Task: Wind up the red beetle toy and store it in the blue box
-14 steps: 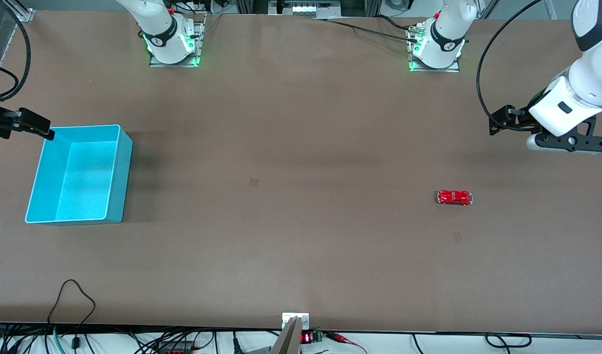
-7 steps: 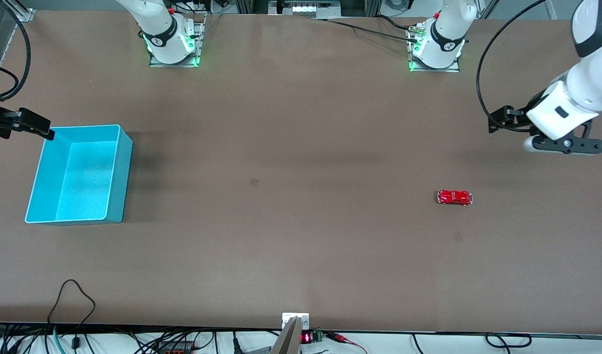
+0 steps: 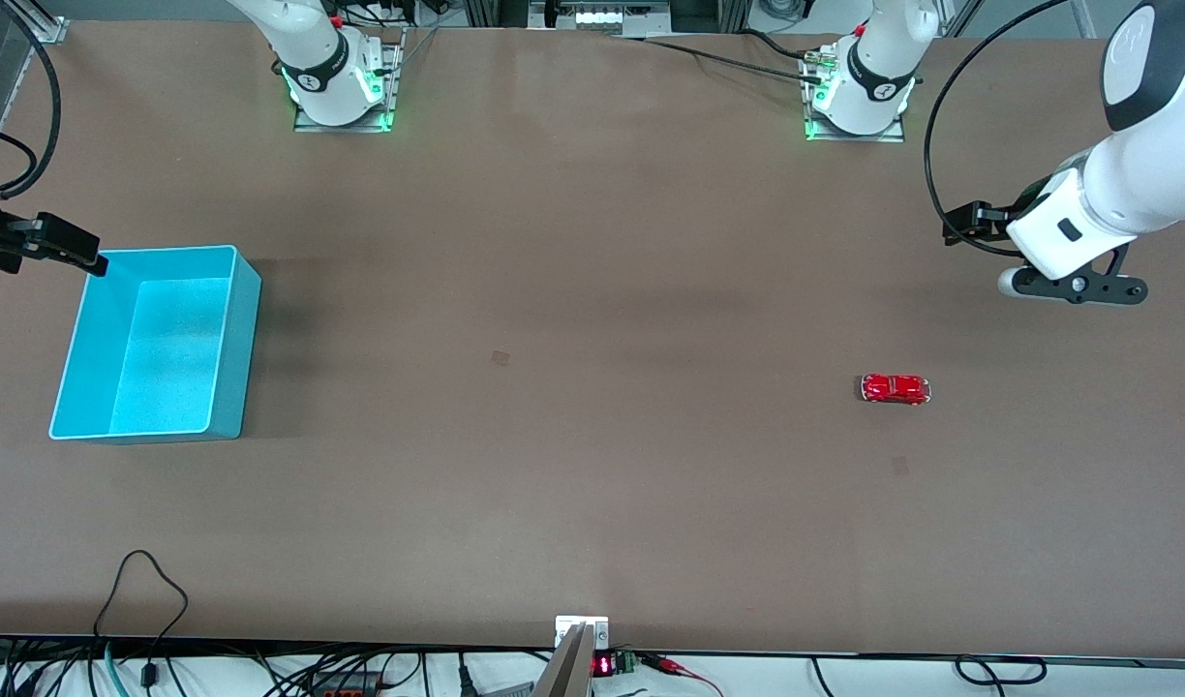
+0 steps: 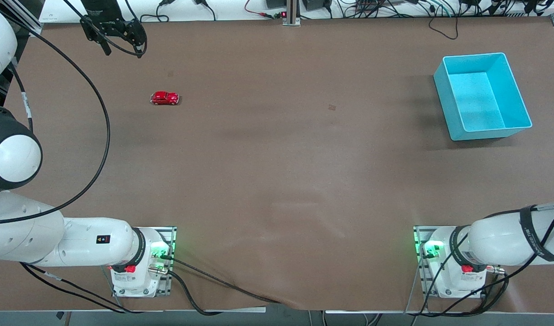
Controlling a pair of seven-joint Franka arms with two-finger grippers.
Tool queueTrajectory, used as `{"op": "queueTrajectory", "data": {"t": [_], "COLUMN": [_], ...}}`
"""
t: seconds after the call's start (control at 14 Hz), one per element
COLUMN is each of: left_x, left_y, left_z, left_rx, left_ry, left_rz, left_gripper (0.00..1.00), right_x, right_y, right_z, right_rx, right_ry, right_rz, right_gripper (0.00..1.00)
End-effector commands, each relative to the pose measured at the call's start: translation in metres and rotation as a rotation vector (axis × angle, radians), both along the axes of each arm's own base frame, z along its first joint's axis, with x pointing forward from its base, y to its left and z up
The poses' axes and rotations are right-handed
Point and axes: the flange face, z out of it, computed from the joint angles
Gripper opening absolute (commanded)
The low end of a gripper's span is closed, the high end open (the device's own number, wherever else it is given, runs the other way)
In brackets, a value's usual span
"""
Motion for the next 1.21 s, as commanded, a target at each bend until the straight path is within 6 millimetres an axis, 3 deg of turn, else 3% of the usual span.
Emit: {"op": "queueTrajectory", "data": {"t": [0.0, 0.29, 0.43, 0.57, 0.71, 1.14], "left_x": [0.014, 0.044, 0.069, 0.086, 0.085, 0.062], "left_y": [0.016, 0.047, 0.051, 0.049, 0.047, 0.037], "left_z": [-0.016, -0.072, -0.121, -0.151, -0.177, -0.294], "left_rx": [-0.086, -0.201, -0.267, -0.233, -0.185, -0.171], "left_ry": [0.049, 0.027, -0.004, -0.023, -0.042, -0.124], "left_rz": [-0.238, -0.593, -0.861, -1.086, -1.168, -1.373], "left_gripper": [1.00, 1.00, 1.00, 1.00, 1.00, 1.00], "right_x": [-0.001, -0.001, -0.001, -0.001, -0.001, 0.001], "right_y": [0.000, 0.000, 0.000, 0.000, 0.000, -0.001], "right_z": [0.004, 0.003, 0.003, 0.004, 0.004, 0.003], "right_rx": [0.010, 0.009, 0.009, 0.009, 0.010, 0.009], "right_ry": [-0.009, -0.007, -0.007, -0.009, -0.010, -0.016], "right_rz": [-0.010, -0.010, -0.010, -0.010, -0.008, -0.011], "right_gripper": [1.00, 1.00, 1.00, 1.00, 1.00, 1.00]}}
